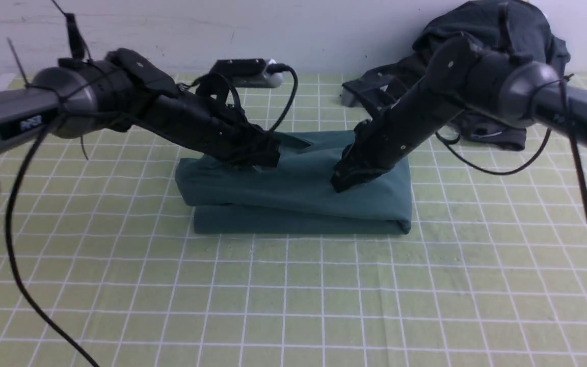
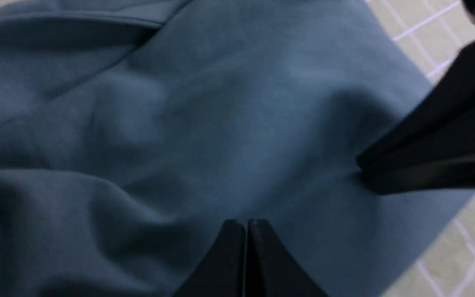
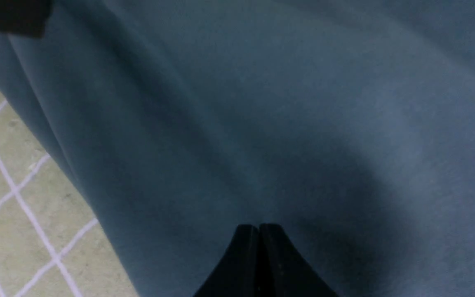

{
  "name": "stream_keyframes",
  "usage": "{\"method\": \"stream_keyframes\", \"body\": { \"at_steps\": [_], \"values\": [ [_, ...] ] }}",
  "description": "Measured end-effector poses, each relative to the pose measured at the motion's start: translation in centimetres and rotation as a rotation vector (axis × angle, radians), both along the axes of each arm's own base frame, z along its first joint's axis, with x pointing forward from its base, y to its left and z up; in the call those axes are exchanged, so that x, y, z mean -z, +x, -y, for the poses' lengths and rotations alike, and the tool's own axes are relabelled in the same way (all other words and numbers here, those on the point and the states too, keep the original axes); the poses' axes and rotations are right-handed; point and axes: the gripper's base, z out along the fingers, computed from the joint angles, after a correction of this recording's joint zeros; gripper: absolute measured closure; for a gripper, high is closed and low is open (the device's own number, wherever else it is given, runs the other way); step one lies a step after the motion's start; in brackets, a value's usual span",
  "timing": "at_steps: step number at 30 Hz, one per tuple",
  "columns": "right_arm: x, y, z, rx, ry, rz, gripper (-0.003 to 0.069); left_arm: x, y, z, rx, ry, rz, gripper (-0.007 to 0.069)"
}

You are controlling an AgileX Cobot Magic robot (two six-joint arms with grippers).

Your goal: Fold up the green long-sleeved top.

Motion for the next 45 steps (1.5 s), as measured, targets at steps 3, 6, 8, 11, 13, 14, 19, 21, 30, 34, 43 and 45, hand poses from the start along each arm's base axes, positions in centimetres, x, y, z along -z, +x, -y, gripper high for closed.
{"method": "stream_keyframes", "body": {
  "at_steps": [3, 6, 8, 11, 13, 14, 19, 21, 30, 34, 43, 45],
  "values": [
    [1.3, 0.1, 0.4, 0.014, -0.055, -0.019, 0.0664, 2.1, 1.2, -0.5, -0.036, 0.08, 0.0, 0.0628],
    [1.7, 0.3, 0.9, 0.046, -0.115, -0.018, 0.0664, 3.7, 2.0, -2.2, -0.097, 0.204, 0.025, 0.0628],
    [1.7, 0.3, 1.0, 0.073, -0.128, -0.026, 0.0664, 3.6, 2.5, -3.3, -0.167, 0.221, 0.033, 0.0628],
    [1.7, 0.3, 1.1, 0.085, -0.134, -0.03, 0.0664, 2.1, 3.1, -4.9, -0.268, 0.218, 0.061, 0.0628],
    [1.4, 0.3, 1.1, 0.088, -0.134, -0.032, 0.0664, 0.6, 3.1, -5.7, -0.318, 0.195, 0.069, 0.0628],
    [1.0, 0.2, 1.1, 0.089, -0.127, -0.028, 0.0664, -0.7, 2.9, -6.0, -0.34, 0.179, 0.083, 0.0628],
    [-1.5, 0.4, 0.5, 0.112, -0.024, 0.048, 0.0664, -5.2, 1.4, -5.2, -0.335, 0.115, 0.094, 0.0628],
    [-2.2, 0.8, 0.2, 0.131, 0.032, 0.1, 0.0664, -5.7, 0.9, -4.1, -0.307, 0.095, 0.084, 0.0628],
    [2.0, 3.8, 0.1, 0.247, 0.064, 0.267, 0.0664, 0.0, 2.1, 0.4, -0.295, 0.036, 0.051, 0.0628],
    [3.5, 4.0, 0.3, 0.247, 0.028, 0.269, 0.0664, 3.8, 3.4, -0.1, -0.33, 0.082, 0.077, 0.0628],
    [1.7, 5.2, 4.1, 0.446, 0.03, 0.268, 0.0661, 2.4, 4.9, -5.4, -0.503, 0.059, 0.136, 0.0628],
    [0.5, 5.1, 4.5, 0.451, 0.034, 0.281, 0.066, 0.3, 4.8, -6.4, -0.519, 0.045, 0.161, 0.0628]
  ]
}}
